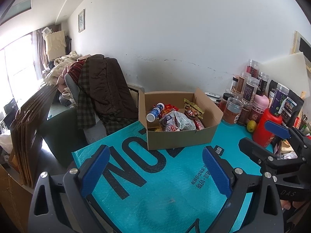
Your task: Organize snacks
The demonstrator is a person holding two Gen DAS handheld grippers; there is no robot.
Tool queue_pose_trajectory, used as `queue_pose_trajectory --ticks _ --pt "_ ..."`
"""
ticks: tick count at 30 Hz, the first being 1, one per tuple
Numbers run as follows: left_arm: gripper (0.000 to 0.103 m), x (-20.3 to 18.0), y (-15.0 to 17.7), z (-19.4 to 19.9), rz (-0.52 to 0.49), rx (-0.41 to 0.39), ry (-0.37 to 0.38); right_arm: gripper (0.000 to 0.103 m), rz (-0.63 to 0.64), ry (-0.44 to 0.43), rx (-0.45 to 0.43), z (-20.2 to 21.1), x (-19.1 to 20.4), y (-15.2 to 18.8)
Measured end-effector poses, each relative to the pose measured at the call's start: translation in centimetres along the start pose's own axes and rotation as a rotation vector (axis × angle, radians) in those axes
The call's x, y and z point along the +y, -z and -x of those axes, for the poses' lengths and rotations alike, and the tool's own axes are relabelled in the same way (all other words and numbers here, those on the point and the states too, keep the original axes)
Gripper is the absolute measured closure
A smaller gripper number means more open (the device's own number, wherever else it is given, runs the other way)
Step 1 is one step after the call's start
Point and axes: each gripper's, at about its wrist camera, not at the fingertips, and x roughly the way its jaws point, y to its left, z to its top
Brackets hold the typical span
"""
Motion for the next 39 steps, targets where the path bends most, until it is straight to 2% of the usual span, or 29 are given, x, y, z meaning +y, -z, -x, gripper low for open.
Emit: queue_pose_trajectory --ticks 18,39 --pt "0.005 0.0 0.9 0.4 -0.004 0.008 -0.065 0.006 0.02 -0.017 0.001 0.0 0.6 0.1" --pt "0.005 0.2 1.2 -0.2 0.012 0.03 -0.071 0.006 0.019 -0.006 0.015 -0.2 0.4 0.1"
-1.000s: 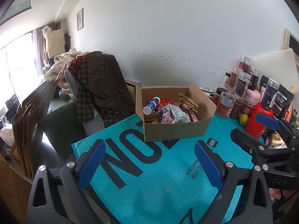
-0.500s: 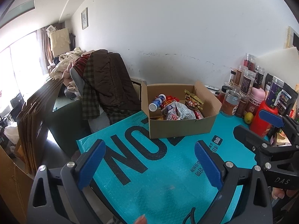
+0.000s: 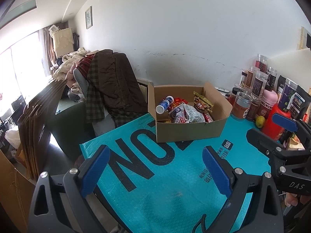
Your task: Organize snacks
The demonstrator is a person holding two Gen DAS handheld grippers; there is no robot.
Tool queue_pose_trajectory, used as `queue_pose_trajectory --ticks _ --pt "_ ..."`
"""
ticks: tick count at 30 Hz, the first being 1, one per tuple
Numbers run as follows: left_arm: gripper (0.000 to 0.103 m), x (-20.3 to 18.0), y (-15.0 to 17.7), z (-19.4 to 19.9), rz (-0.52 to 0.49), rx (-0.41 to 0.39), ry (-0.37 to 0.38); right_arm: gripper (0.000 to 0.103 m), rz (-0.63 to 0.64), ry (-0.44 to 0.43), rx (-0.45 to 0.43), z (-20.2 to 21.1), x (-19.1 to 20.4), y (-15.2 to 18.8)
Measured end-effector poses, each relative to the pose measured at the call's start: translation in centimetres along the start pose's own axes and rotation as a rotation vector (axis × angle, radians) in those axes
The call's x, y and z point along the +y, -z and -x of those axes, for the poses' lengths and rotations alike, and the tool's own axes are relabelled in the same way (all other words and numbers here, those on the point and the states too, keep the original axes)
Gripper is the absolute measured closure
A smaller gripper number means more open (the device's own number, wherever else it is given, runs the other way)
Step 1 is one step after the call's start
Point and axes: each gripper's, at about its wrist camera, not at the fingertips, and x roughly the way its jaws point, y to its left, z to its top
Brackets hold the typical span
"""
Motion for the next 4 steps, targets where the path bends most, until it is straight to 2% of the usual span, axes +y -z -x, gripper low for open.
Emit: queue_pose_trajectory --ticks 4 --pt "0.005 0.03 0.01 -0.07 0.002 0.0 0.003 0.006 -0.001 0.001 0.002 -0.04 -0.03 0.05"
